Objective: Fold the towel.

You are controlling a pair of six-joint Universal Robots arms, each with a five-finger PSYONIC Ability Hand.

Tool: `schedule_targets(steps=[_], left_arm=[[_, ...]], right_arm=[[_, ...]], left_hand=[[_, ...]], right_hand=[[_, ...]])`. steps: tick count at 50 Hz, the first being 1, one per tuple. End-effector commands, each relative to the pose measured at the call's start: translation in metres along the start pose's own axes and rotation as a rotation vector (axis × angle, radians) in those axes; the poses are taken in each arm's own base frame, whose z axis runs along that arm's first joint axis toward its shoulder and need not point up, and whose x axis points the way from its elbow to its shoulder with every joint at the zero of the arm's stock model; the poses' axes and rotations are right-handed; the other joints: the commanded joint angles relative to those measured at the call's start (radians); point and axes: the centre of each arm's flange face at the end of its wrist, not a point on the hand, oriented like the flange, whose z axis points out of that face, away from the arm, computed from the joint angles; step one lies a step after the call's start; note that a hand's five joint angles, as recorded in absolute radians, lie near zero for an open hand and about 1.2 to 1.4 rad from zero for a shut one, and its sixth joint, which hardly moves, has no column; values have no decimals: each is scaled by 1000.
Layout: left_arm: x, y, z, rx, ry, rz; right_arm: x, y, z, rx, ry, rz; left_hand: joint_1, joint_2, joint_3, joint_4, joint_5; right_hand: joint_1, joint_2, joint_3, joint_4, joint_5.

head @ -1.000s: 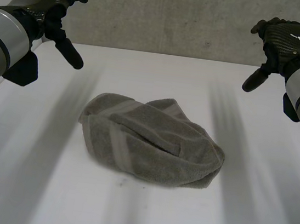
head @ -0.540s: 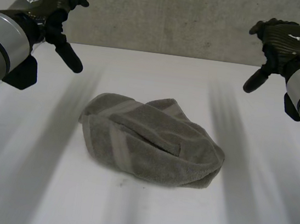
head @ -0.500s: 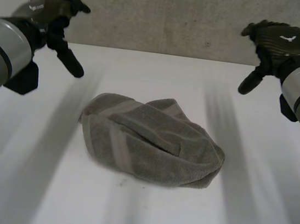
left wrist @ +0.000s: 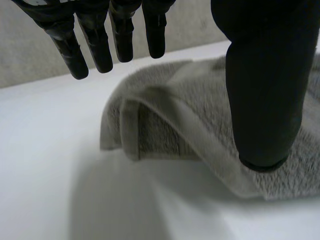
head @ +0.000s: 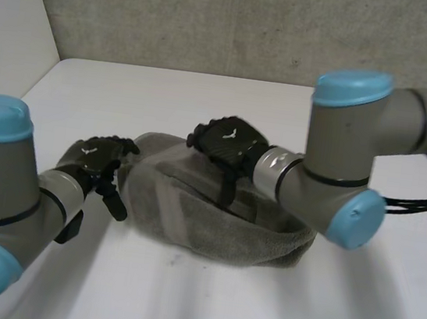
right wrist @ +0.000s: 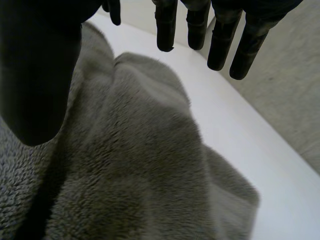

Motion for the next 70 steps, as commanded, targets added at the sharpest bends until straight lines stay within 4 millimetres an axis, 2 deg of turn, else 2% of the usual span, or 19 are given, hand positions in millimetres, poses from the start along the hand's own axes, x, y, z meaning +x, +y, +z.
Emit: schedule_targets(steps=[1, 7, 9, 12, 15, 18, 20, 22, 26, 30, 35, 39, 44, 45, 46, 51, 60, 65, 70], left_arm=[[2, 19, 22, -9, 8, 20], [2, 26, 32, 11, 12, 22], [3, 26, 37, 37, 14, 33], [3, 13, 42, 100, 9, 51], [3, 2, 44, 140, 6, 61], [7, -53, 35, 314, 12, 47], [8, -77, 27, 387, 16, 35], [9, -99, 18, 464, 17, 15], [11, -151, -10, 664, 27, -80], [11, -167, -30, 746, 45, -123], [13, -151, -38, 700, 70, -123], [21, -96, -43, 509, 119, -88], [21, -41, -53, 285, 161, -65], [22, -25, -57, 211, 178, -58], [22, -25, -57, 210, 178, -58], [22, 18, -80, -62, 224, 77], [25, -6, -90, -37, 234, 293], [27, -57, -83, 133, 216, 225], [31, -74, -66, 172, 225, 136]], right_arm=[[-11, 27, 23, -55, 11, 8], [-12, 36, 31, -76, 38, 6], [-9, 33, 32, -67, 50, 4], [4, 14, 32, -10, 121, -7], [35, -16, 25, 62, 284, -6], [48, -35, 17, 109, 364, 5], [95, -85, -18, 268, 564, 40], [109, -101, -34, 327, 621, 54], [124, -118, -62, 384, 680, 80], [128, -117, -93, 340, 696, 79], [96, -83, -107, 129, 545, 10], [44, -24, -121, -195, 271, -112], [11, 21, -139, -449, 75, -166], [0, 39, -150, -552, -12, -171], [-3, 49, -155, -599, -49, -172], [13, 44, -147, -529, 31, -174], [63, -7, -121, -172, 329, 32], [67, -18, -114, -70, 341, 66], [61, -16, -94, -22, 291, 43]], left_hand=[[60, 59, 59, 61, 59], [333, 333, 332, 334, 332], [759, 759, 759, 760, 758], [1100, 1100, 1100, 1101, 1099], [1102, 1101, 1101, 1103, 1101], [1102, 1101, 1101, 1103, 1101], [1102, 1101, 1101, 1103, 1101], [1102, 1101, 1101, 1103, 1101], [1102, 1101, 1101, 1103, 1101], [1102, 1101, 1101, 1103, 1101], [1102, 1101, 1101, 1103, 1101], [1102, 1101, 1101, 1103, 1101], [959, 959, 958, 960, 958], [824, 824, 824, 825, 824], [823, 823, 822, 824, 822], [-24, -24, -24, -23, -24], [-105, -105, -105, -104, -105], [-87, -87, -88, -86, -88], [-58, -58, -59, -57, -59]], right_hand=[[183, 175, 177, 166, 187], [761, 752, 755, 743, 764], [1039, 1030, 1033, 1021, 1042], [1146, 1137, 1140, 1129, 1149], [1146, 1137, 1140, 1129, 1149], [1146, 1137, 1140, 1129, 1149], [1146, 1137, 1140, 1129, 1149], [1146, 1137, 1140, 1129, 1149], [1146, 1137, 1140, 1129, 1149], [1146, 1137, 1140, 1129, 1149], [1146, 1137, 1140, 1129, 1149], [1146, 1137, 1140, 1129, 1149], [1146, 1137, 1140, 1129, 1149], [862, 854, 856, 845, 866], [127, 118, 121, 110, 130], [-76, -84, -82, -93, -72], [-76, -84, -82, -93, -72], [-76, -84, -82, -93, -72], [-76, -84, -82, -93, -72]])
